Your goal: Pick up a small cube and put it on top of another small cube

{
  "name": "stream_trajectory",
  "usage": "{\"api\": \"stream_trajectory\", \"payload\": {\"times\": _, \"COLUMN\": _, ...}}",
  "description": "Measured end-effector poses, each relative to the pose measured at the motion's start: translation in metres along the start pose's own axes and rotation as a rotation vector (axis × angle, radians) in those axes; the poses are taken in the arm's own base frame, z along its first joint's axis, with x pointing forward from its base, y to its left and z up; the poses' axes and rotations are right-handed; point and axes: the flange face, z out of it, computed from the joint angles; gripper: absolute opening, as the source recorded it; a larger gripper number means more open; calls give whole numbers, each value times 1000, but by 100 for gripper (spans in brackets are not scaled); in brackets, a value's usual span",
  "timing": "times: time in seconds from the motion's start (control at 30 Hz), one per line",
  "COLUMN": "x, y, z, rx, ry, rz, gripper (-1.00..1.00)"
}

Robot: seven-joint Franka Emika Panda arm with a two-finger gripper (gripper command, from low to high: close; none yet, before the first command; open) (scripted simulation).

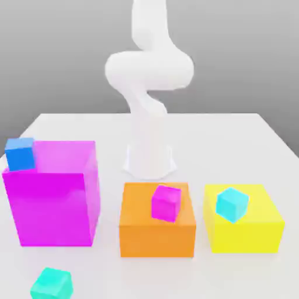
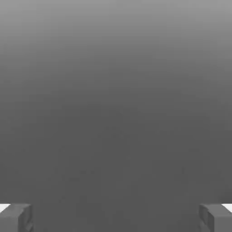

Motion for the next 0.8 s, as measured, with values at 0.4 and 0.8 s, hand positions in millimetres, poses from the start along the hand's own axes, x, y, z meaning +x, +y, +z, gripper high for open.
{"api": "stream_trajectory", "payload": {"times": 0.4, "x": 26, "y": 74, "z": 211, "rx": -263, "ry": -175, "rz": 65, "gripper": 0}}
{"api": "stream_trajectory", "payload": {"times": 0.8, "x": -8, "y": 221, "z": 384, "rx": -494, "ry": -375, "rz": 154, "gripper": 0}}
